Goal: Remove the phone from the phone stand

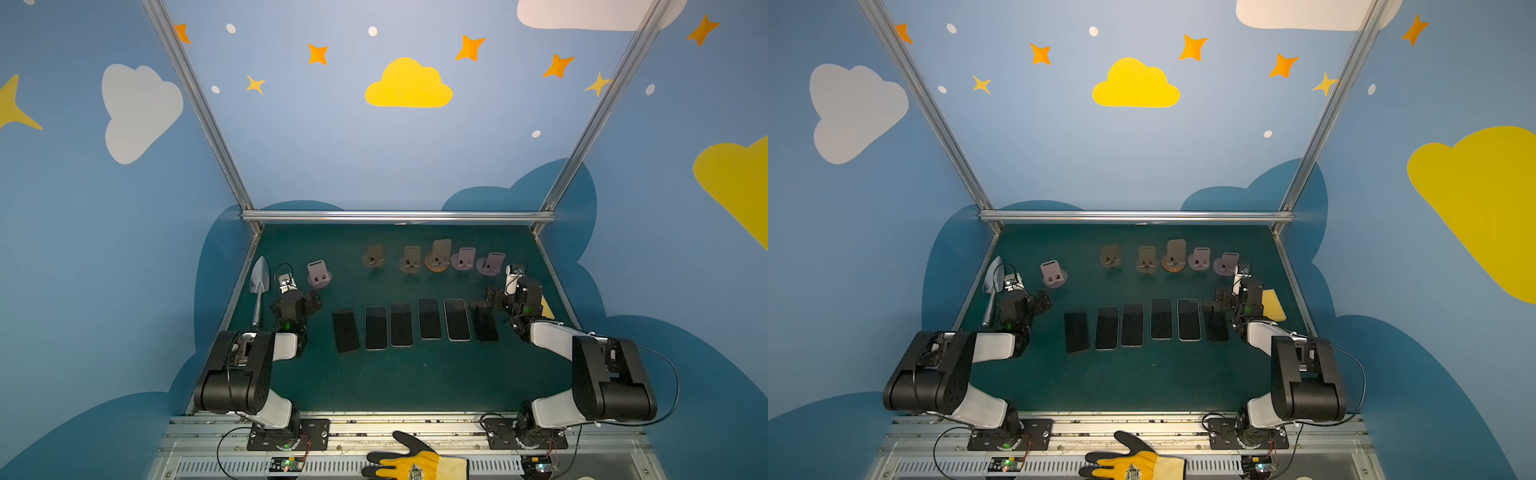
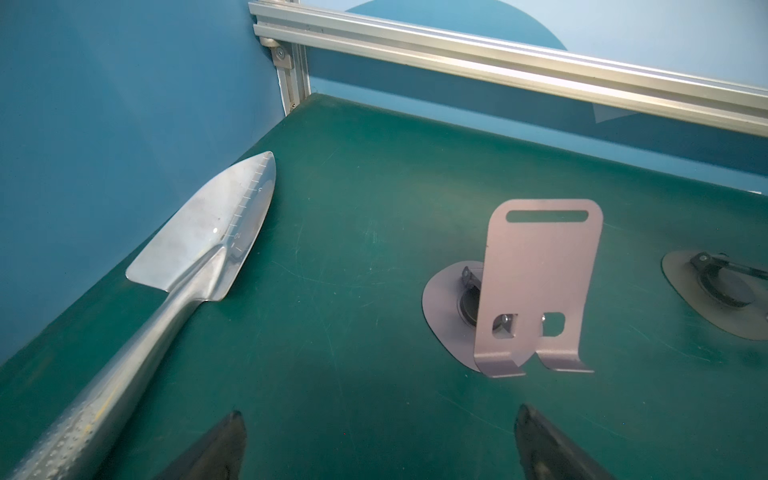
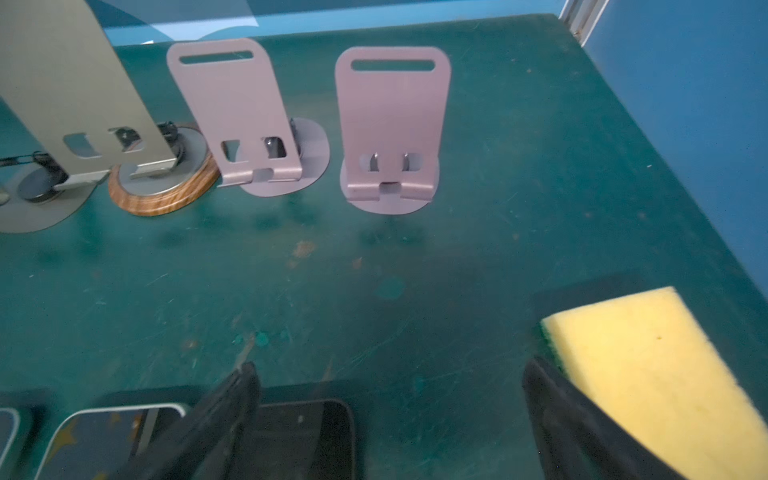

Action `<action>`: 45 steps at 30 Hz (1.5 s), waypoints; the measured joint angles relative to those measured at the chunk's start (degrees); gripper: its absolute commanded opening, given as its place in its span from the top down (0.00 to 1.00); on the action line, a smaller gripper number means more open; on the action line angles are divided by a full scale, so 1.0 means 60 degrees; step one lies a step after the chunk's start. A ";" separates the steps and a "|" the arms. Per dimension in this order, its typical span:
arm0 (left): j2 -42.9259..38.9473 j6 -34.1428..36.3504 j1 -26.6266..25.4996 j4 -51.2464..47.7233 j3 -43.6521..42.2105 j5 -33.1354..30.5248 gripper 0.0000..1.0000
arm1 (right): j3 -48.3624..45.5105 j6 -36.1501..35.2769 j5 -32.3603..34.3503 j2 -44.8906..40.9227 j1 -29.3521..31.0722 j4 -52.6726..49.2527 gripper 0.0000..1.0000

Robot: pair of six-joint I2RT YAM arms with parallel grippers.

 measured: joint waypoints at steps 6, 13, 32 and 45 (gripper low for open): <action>-0.0004 0.0000 0.0004 0.0000 0.0000 0.0000 0.00 | 0.0000 0.0040 -0.0055 0.0000 0.0004 -0.0135 0.01; -0.0004 0.0000 0.0004 0.0000 0.0000 -0.0004 0.00 | 0.0000 0.0036 0.0018 0.0000 0.0069 -0.0178 0.02; 0.0000 0.0000 0.0000 0.0000 0.0000 0.0000 0.00 | 0.0000 0.0040 0.0098 0.0000 0.0113 -0.0186 0.01; -0.0004 0.0000 0.0000 -0.0007 0.0000 0.0000 0.00 | 0.0000 0.0040 0.0251 0.0000 0.0189 -0.0189 0.01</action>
